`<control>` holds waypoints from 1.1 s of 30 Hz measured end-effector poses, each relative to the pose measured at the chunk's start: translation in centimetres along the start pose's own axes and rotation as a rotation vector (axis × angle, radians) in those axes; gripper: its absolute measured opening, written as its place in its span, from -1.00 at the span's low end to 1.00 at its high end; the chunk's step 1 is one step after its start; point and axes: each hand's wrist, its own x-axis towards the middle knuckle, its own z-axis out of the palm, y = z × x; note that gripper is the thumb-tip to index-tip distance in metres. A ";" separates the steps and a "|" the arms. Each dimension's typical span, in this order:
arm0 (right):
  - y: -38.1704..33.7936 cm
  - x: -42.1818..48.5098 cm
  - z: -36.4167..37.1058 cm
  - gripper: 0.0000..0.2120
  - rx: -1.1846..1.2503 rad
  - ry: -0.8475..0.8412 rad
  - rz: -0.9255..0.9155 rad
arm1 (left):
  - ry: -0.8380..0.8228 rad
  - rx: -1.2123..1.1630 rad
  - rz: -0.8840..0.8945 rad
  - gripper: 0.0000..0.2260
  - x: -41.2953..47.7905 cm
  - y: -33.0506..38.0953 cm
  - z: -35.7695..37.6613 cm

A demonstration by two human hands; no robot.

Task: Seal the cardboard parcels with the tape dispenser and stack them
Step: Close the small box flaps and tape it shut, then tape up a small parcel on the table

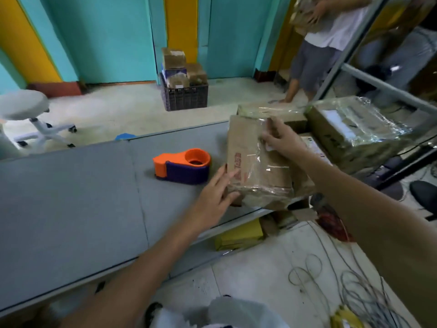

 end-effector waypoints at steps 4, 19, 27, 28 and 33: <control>4.9 0.0 1.4 -0.46 -0.352 -0.132 0.031 | -0.066 0.042 -0.119 -0.56 0.6 -0.4 5.0; 7.4 1.2 3.5 -0.70 -0.391 0.010 -0.468 | 0.020 -0.009 -0.325 -0.37 2.2 1.6 12.1; -5.7 -0.1 6.8 -0.55 -0.129 -0.106 -0.772 | 0.264 0.217 -0.415 -0.40 -2.5 -2.0 0.5; -8.2 -0.4 7.7 -0.52 -0.095 -0.134 -0.780 | 0.323 0.275 -0.440 -0.43 -3.5 -2.5 -2.3; -23.1 -3.4 13.0 -0.49 0.086 -0.213 -0.904 | 0.555 0.533 -0.481 -0.39 -11.1 -3.1 -16.7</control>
